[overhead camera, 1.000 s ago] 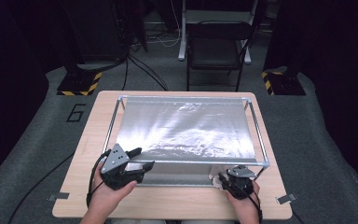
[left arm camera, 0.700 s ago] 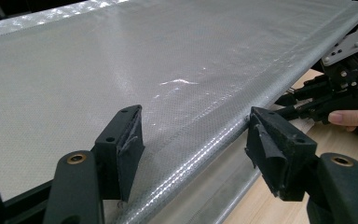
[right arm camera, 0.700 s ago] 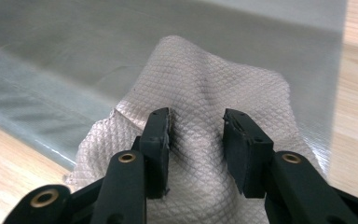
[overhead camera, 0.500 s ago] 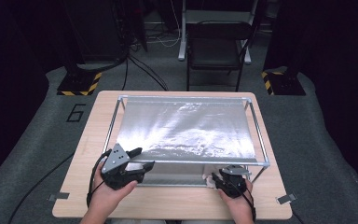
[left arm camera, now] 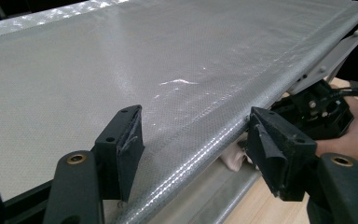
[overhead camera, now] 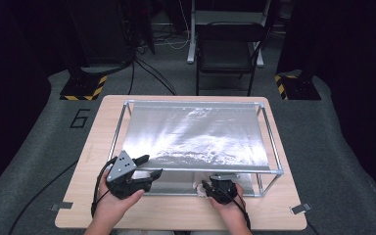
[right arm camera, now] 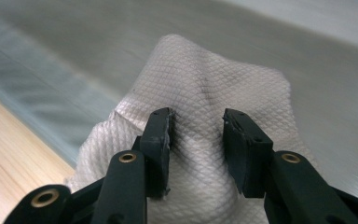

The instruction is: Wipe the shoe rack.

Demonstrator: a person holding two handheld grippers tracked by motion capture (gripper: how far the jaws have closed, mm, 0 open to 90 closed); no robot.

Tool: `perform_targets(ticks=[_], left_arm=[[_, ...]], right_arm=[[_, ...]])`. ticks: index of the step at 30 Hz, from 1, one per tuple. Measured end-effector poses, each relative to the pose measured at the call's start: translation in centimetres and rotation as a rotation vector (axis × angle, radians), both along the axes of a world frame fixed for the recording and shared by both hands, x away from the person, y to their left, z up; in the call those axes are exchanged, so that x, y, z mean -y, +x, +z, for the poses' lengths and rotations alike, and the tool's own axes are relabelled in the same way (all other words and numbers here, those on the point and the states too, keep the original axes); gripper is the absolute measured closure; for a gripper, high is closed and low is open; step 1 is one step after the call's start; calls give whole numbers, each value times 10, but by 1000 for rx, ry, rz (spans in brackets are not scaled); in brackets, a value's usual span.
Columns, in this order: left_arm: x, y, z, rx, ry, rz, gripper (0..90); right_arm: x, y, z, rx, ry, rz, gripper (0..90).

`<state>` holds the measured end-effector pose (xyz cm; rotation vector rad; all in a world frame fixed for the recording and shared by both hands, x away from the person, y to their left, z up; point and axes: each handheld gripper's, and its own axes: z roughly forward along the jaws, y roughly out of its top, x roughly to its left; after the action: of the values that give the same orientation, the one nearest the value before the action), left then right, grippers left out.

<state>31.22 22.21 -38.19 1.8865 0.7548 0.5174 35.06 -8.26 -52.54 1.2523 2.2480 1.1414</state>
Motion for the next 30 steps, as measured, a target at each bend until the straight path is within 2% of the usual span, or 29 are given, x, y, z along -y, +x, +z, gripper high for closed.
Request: perform_targets(ticks=[6,10,16,17,19,21,22,25,27,29,30], left_arm=[[0,0,0,2,4,0,362],[0,0,0,4,4,0,362],[0,-1,0,5,-2,1,362],[0,-1,-1,5,-3,1,362],[-1,-1,0,4,1,3,362],[-1,-1,0,3,1,1,362],[-1,-1,0,3,0,1,362],[1,-2,0,9,-11,-5,367],[1,-5,2,18,-3,-1,375],[1,-9,5,21,2,-19,458],[2,-11,5,12,-11,-34,450]], right_arm=[[-26,3,0,-6,4,39,614],[-26,3,0,-9,1,40,610],[-4,2,1,-18,-6,10,610],[0,1,1,-23,9,14,610],[18,-1,1,-11,-19,-13,609],[22,-2,1,-9,-8,-15,609],[33,-4,1,-9,-11,-43,608],[40,-6,1,-23,12,-48,607],[40,-8,2,-27,20,-63,608],[40,-8,2,-22,12,-61,608],[39,-8,1,-22,16,-62,609]])
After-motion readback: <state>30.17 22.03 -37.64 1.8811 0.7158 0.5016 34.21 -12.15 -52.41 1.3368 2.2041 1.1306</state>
